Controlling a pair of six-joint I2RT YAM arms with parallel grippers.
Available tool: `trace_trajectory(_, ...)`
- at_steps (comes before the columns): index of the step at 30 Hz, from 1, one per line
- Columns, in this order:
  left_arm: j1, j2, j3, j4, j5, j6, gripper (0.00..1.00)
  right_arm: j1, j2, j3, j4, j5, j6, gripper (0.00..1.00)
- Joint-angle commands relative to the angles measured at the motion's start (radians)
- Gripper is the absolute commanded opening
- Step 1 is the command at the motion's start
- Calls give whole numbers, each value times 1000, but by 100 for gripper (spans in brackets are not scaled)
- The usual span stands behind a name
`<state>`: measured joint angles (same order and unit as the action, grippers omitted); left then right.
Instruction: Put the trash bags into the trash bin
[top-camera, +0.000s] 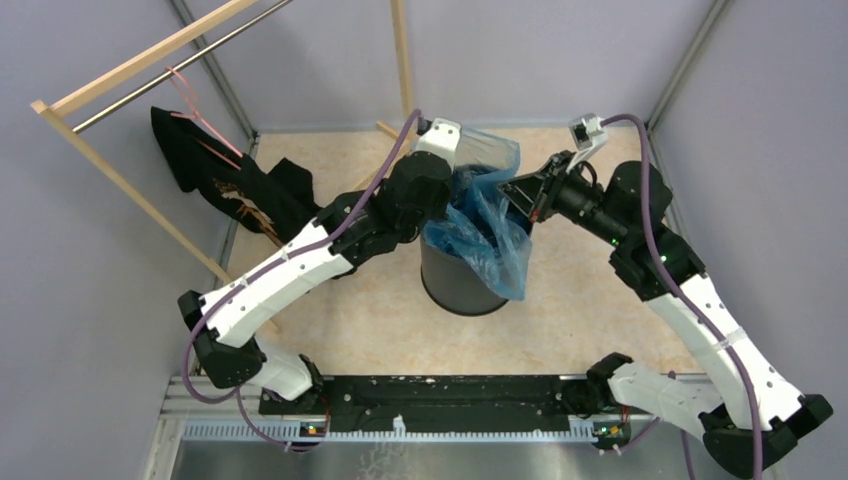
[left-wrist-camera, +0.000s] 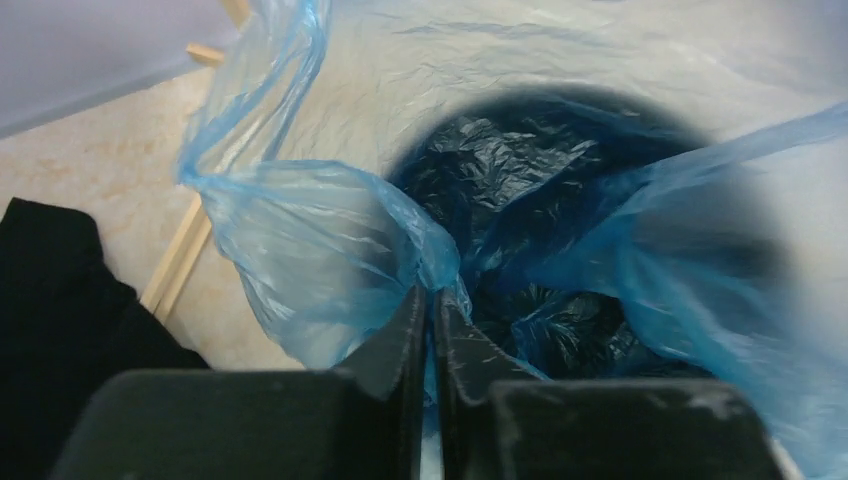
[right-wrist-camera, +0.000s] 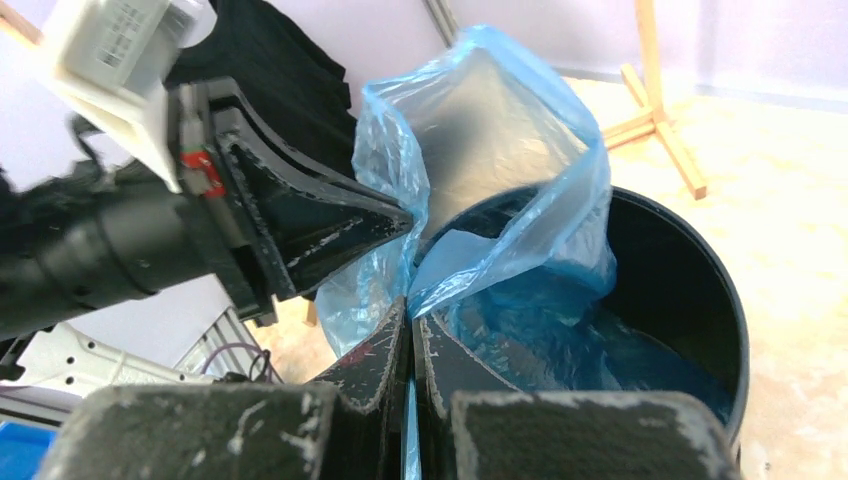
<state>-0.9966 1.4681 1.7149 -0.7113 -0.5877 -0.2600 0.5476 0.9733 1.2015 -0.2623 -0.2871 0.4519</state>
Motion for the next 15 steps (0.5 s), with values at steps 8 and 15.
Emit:
trace_trajectory(8, 1, -393, -533, 448, 102, -28, 0, 2, -108, -119, -133, 141, -70, 0)
trace_trajectory(15, 1, -341, -557, 541, 205, -75, 0, 1, 17, -112, -74, 137, -6, 0)
